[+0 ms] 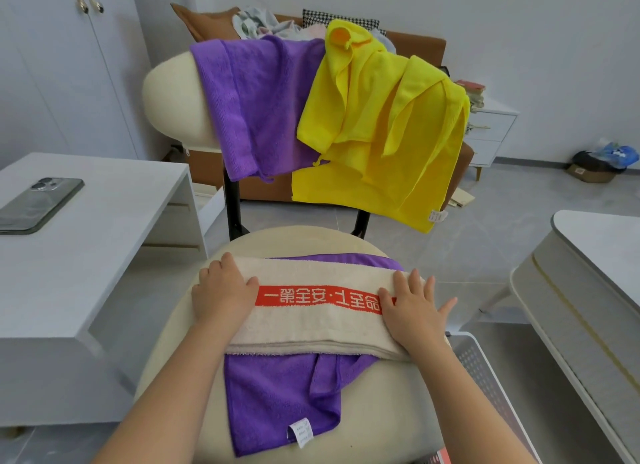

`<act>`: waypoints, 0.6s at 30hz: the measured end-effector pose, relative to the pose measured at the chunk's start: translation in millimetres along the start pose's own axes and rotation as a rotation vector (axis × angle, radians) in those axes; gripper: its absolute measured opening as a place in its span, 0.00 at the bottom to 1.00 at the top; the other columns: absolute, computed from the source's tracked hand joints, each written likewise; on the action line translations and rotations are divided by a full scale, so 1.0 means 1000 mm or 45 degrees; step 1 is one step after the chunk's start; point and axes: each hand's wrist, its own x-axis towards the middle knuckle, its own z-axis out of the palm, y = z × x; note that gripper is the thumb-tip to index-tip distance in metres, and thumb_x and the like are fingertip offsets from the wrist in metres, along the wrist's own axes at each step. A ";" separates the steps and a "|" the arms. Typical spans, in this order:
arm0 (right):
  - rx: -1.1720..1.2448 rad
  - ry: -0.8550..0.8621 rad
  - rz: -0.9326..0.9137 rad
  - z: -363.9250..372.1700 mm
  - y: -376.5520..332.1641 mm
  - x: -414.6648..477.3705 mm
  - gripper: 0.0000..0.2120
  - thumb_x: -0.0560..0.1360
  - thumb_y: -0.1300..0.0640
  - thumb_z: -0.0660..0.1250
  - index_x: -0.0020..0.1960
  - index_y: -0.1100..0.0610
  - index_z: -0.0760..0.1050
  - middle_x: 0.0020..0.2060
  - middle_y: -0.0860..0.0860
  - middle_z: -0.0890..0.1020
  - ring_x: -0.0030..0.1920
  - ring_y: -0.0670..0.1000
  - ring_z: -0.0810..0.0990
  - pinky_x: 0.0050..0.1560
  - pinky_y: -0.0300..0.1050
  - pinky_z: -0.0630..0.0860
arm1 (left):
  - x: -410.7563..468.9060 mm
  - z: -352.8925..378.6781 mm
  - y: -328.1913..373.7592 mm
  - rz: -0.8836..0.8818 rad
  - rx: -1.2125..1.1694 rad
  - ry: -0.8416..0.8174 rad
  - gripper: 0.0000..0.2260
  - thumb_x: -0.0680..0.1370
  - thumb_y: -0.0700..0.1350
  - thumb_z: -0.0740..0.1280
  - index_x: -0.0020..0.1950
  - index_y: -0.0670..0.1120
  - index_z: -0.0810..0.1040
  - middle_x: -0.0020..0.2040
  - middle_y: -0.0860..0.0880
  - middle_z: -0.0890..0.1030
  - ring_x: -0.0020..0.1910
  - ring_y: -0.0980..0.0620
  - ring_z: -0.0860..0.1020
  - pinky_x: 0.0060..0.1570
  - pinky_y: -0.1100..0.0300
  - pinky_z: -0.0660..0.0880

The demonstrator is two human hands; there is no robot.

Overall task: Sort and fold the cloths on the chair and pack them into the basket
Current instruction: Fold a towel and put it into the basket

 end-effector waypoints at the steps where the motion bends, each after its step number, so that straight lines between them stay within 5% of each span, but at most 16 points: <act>1: -0.011 0.018 -0.031 -0.001 -0.005 -0.002 0.25 0.80 0.42 0.45 0.75 0.49 0.53 0.77 0.51 0.49 0.77 0.57 0.43 0.70 0.69 0.38 | 0.004 -0.002 -0.004 -0.044 -0.087 -0.022 0.21 0.78 0.52 0.61 0.66 0.42 0.67 0.60 0.42 0.74 0.58 0.43 0.73 0.52 0.49 0.72; 5: -0.026 0.014 -0.289 0.000 -0.041 -0.017 0.27 0.81 0.42 0.46 0.77 0.50 0.50 0.78 0.50 0.46 0.77 0.54 0.42 0.71 0.66 0.38 | 0.009 -0.011 -0.017 -0.156 -0.188 -0.176 0.14 0.77 0.52 0.60 0.53 0.43 0.75 0.43 0.47 0.76 0.42 0.47 0.75 0.36 0.58 0.69; 9: -0.013 -0.085 -0.521 0.003 -0.086 -0.018 0.28 0.81 0.40 0.45 0.77 0.49 0.48 0.78 0.49 0.45 0.77 0.54 0.40 0.72 0.65 0.38 | 0.005 -0.021 -0.014 -0.173 -0.015 -0.266 0.12 0.76 0.56 0.61 0.48 0.47 0.72 0.37 0.51 0.70 0.41 0.49 0.72 0.38 0.58 0.67; 14: -0.186 -0.237 -0.640 0.017 -0.115 -0.019 0.31 0.79 0.36 0.42 0.78 0.47 0.43 0.78 0.50 0.42 0.76 0.57 0.39 0.71 0.67 0.37 | 0.015 -0.025 -0.023 -0.258 -0.172 -0.521 0.25 0.65 0.63 0.65 0.53 0.47 0.74 0.48 0.47 0.77 0.50 0.46 0.77 0.54 0.54 0.74; 18: -0.246 -0.285 -0.607 0.017 -0.115 -0.018 0.31 0.79 0.36 0.41 0.78 0.47 0.41 0.77 0.51 0.40 0.76 0.59 0.38 0.71 0.67 0.38 | 0.018 -0.024 -0.029 -0.252 -0.368 -0.606 0.15 0.69 0.55 0.70 0.48 0.47 0.76 0.49 0.47 0.80 0.49 0.47 0.78 0.54 0.54 0.75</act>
